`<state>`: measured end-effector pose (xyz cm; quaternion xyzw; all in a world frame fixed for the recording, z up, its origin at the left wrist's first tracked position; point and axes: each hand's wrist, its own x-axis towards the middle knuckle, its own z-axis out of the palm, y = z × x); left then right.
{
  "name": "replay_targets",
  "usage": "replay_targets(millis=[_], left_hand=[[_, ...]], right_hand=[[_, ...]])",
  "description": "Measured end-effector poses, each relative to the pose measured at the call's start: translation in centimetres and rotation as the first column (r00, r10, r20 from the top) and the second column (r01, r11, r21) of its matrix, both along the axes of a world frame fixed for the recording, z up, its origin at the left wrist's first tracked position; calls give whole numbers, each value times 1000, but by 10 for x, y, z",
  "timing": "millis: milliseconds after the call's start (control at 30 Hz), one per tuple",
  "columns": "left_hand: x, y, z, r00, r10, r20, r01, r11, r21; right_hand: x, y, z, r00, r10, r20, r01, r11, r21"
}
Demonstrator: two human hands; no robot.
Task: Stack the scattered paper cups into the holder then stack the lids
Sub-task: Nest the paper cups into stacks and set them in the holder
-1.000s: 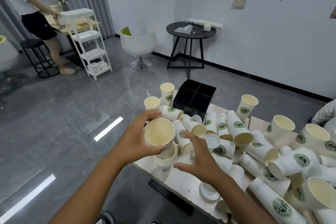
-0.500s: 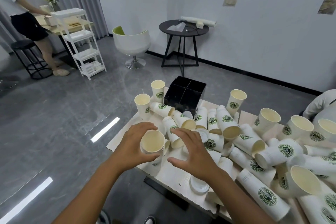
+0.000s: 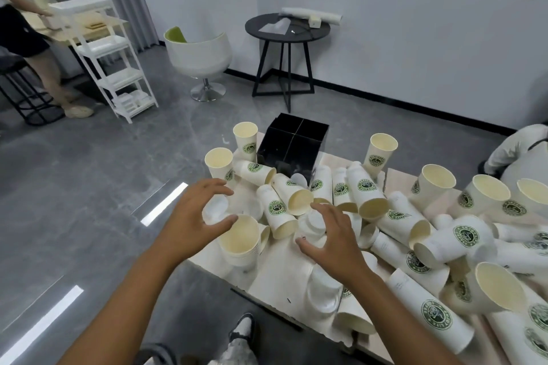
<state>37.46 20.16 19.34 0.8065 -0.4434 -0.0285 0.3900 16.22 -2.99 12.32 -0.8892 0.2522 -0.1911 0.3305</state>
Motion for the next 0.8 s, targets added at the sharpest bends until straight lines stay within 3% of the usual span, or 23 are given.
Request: replay_targets(millis=[367, 600, 800], left_hand=[[136, -19, -26, 993, 58, -105, -60, 998, -19], [195, -42, -64, 988, 11, -151, -12, 1000, -6], [182, -69, -61, 979, -124, -163, 114, 991, -73]], right_hand=[[97, -13, 0, 998, -54, 21, 54, 998, 10], [127, -36, -28, 938, -290, -190, 290, 957, -27], [135, -52, -49, 830, -385, -402, 371, 921, -117]])
